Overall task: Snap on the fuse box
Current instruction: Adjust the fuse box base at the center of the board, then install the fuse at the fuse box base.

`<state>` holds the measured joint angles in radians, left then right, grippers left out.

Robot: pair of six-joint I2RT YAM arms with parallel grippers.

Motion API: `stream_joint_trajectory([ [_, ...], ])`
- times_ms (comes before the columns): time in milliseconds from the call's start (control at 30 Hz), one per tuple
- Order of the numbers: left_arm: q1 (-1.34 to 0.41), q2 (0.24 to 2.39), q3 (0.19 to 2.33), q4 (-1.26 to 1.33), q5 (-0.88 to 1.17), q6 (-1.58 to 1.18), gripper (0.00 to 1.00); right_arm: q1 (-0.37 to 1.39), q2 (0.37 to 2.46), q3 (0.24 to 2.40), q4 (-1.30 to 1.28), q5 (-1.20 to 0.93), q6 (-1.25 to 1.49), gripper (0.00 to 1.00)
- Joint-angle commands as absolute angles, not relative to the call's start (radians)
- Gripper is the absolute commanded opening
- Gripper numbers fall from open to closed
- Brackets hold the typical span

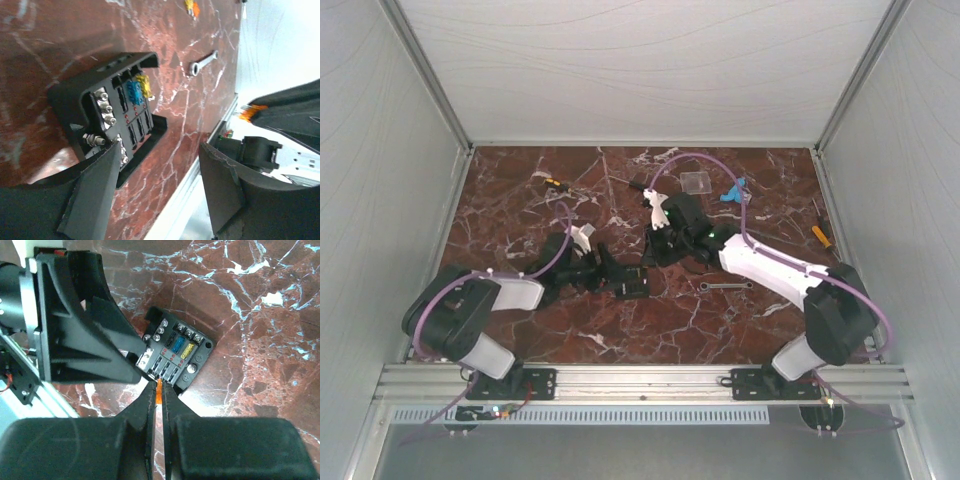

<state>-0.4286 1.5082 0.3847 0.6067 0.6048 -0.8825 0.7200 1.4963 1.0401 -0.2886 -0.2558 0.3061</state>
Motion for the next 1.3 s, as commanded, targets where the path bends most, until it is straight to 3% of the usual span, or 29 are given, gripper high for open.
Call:
stream_joint_trajectory([
  [0,-0.476,1.549,0.374,0.798,0.641,-0.982,0.64,0.738,1.562,1.141,-0.425,-0.202,0.236,0.00],
  [333,-0.535,1.593,0.197,1.244,0.626,-1.202,0.66,0.755,1.660,1.258,-0.511,-0.143,0.207,0.00],
  [567,-0.518,1.255,0.250,0.772,0.509,-1.024,0.71,0.770,1.677,1.298,-0.533,-0.144,0.198,0.00],
  [767,-0.518,1.094,0.276,0.402,0.384,-0.939,0.67,0.789,1.708,1.319,-0.556,-0.145,0.194,0.00],
  [900,-0.518,1.133,0.267,0.379,0.412,-0.930,0.64,0.797,1.709,1.316,-0.549,-0.144,0.202,0.00],
  [1267,-0.583,1.435,0.342,0.610,0.552,-0.973,0.48,0.816,1.705,1.299,-0.548,-0.137,0.208,0.00],
])
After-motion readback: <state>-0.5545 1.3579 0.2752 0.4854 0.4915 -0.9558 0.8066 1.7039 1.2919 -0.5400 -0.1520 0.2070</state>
